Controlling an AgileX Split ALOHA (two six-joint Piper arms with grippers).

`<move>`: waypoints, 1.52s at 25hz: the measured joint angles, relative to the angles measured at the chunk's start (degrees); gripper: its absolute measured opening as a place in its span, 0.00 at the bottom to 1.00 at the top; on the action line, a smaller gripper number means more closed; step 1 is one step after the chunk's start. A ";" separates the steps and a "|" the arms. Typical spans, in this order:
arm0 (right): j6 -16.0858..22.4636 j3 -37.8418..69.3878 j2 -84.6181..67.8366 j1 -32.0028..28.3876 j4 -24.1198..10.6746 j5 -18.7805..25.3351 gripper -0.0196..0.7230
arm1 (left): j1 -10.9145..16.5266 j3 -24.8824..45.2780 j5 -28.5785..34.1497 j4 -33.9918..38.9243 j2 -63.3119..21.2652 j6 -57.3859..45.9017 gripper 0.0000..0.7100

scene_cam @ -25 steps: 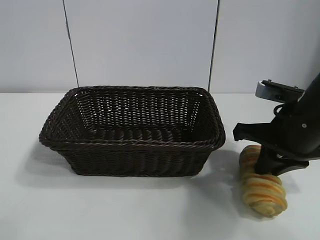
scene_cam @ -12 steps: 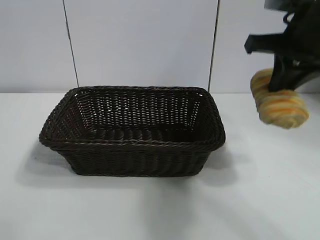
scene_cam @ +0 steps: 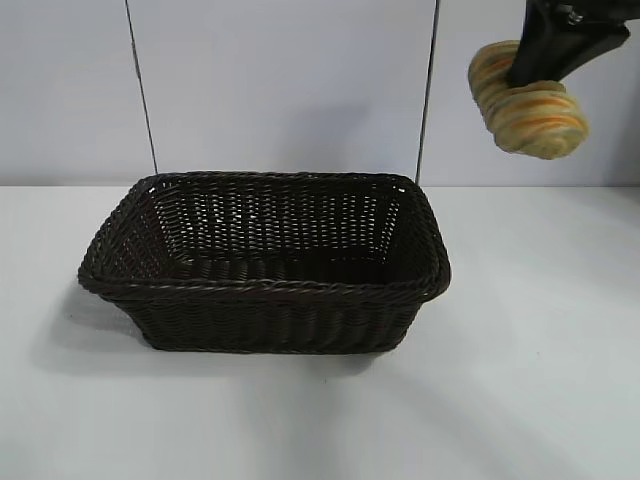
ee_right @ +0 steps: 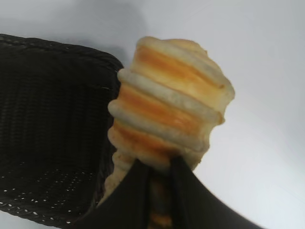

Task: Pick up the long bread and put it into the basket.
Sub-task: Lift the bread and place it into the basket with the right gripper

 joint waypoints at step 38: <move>-8.15 -8.97 16.27 12.76 -4.18 -9.19 0.96 | 0.00 0.00 0.00 0.00 0.00 0.00 0.97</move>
